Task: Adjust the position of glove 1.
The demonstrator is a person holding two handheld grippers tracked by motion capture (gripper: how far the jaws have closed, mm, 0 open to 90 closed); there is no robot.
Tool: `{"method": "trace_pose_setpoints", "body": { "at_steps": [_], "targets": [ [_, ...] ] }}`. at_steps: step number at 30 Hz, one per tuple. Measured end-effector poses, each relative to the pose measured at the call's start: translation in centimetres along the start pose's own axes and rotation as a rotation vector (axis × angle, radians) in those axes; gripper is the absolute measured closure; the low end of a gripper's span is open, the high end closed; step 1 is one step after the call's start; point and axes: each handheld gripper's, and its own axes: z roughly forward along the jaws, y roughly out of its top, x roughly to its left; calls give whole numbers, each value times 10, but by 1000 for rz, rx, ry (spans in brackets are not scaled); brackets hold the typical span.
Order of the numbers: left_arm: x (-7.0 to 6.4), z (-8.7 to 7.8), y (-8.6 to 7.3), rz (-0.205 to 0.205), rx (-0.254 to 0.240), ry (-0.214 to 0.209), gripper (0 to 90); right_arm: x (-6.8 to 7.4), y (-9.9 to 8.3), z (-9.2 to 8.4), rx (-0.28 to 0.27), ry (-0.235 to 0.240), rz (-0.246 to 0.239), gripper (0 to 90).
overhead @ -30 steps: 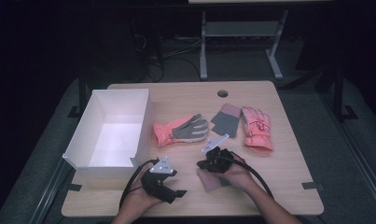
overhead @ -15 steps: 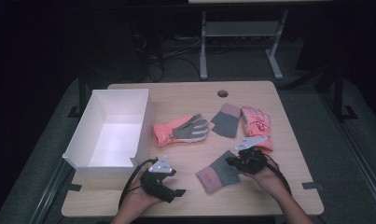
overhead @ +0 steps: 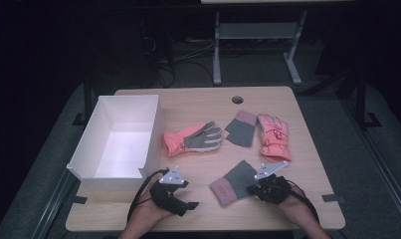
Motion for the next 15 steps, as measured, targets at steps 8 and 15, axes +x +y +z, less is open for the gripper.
{"method": "trace_pose_setpoints", "body": {
  "at_steps": [8,15],
  "targets": [
    [0,0,0,-1,0,-2,190,-31,3,0,-10,-86,58,900],
    [-1,2,0,4,11,-5,190,-51,10,3,-7,-189,72,900]
  ]
}}
